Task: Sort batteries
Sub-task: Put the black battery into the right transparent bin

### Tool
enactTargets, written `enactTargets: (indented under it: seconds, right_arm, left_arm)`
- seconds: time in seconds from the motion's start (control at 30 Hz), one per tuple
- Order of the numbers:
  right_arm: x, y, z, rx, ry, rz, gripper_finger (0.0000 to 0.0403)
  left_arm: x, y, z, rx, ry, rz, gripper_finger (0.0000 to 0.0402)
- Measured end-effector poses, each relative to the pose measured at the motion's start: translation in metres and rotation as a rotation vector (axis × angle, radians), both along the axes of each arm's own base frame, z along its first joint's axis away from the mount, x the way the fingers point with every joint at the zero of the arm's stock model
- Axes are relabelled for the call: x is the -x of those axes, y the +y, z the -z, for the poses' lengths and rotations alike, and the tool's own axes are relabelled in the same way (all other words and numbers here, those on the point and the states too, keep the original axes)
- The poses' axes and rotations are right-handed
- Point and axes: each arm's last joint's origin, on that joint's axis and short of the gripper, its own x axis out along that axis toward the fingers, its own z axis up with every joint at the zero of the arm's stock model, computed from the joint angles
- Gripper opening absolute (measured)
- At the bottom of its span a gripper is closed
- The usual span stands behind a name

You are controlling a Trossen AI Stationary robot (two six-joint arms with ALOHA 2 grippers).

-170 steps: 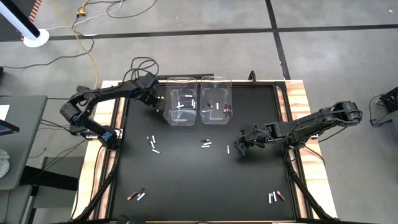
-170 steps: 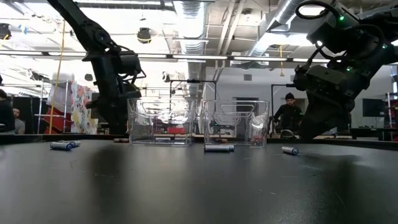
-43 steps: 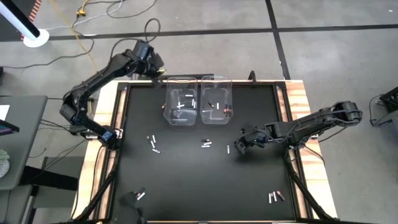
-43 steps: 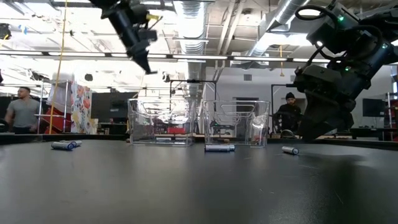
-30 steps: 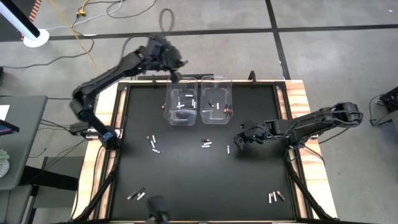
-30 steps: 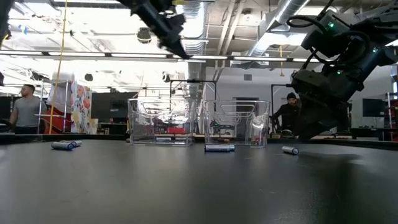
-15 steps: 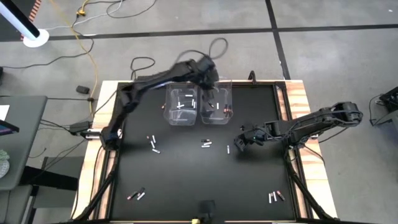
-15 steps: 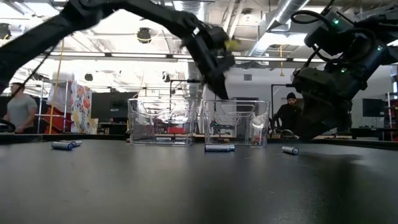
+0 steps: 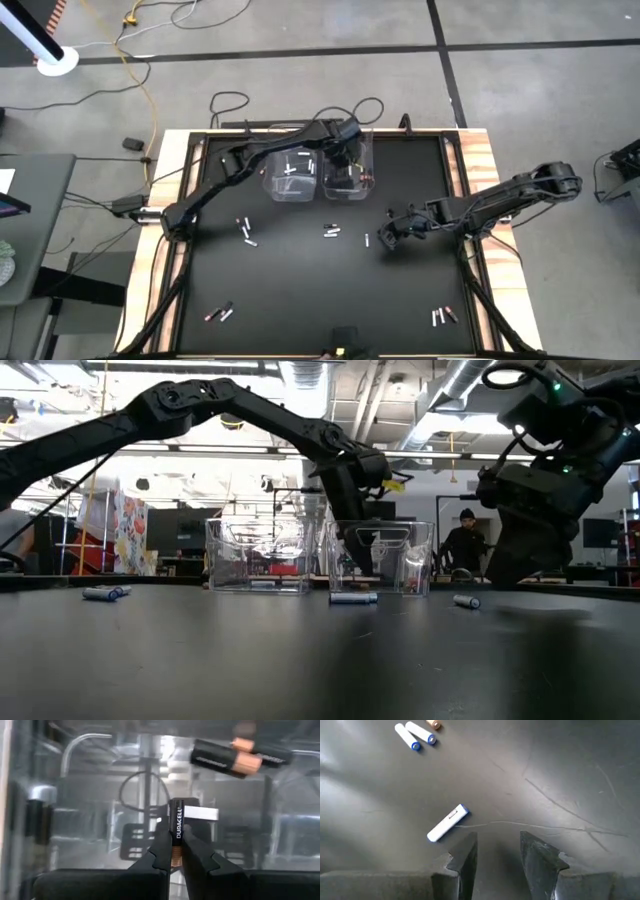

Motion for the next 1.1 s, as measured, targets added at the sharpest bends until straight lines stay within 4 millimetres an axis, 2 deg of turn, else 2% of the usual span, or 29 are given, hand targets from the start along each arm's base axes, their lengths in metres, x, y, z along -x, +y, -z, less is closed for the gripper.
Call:
enactTargets:
  seconds: [0.23, 0.77, 0.9, 1.03, 1.1]
  right_arm:
    - [0.000, 0.005, 0.000, 0.000, 0.000, -0.025, 0.0163]
    - [0.001, 0.005, 0.000, 0.002, 0.007, -0.025, 0.0163]
    - [0.001, 0.005, 0.000, 0.001, 0.007, -0.025, 0.0163]
    - [0.001, 0.005, 0.000, 0.001, 0.007, -0.025, 0.0163]
    - [0.001, 0.005, 0.000, 0.001, 0.007, -0.025, 0.0163]
  left_arm:
    - [-0.002, 0.001, -0.003, -0.021, -0.019, 0.004, 0.0026]
    - [-0.001, -0.002, -0.001, -0.011, 0.002, -0.002, 0.0087]
    - [-0.002, -0.001, -0.002, -0.054, 0.006, 0.012, 0.0098]
    - [-0.002, 0.000, -0.014, -0.166, 0.030, -0.057, 0.0100]
    - [0.000, -0.001, -0.030, -0.222, 0.009, -0.091, 0.0100]
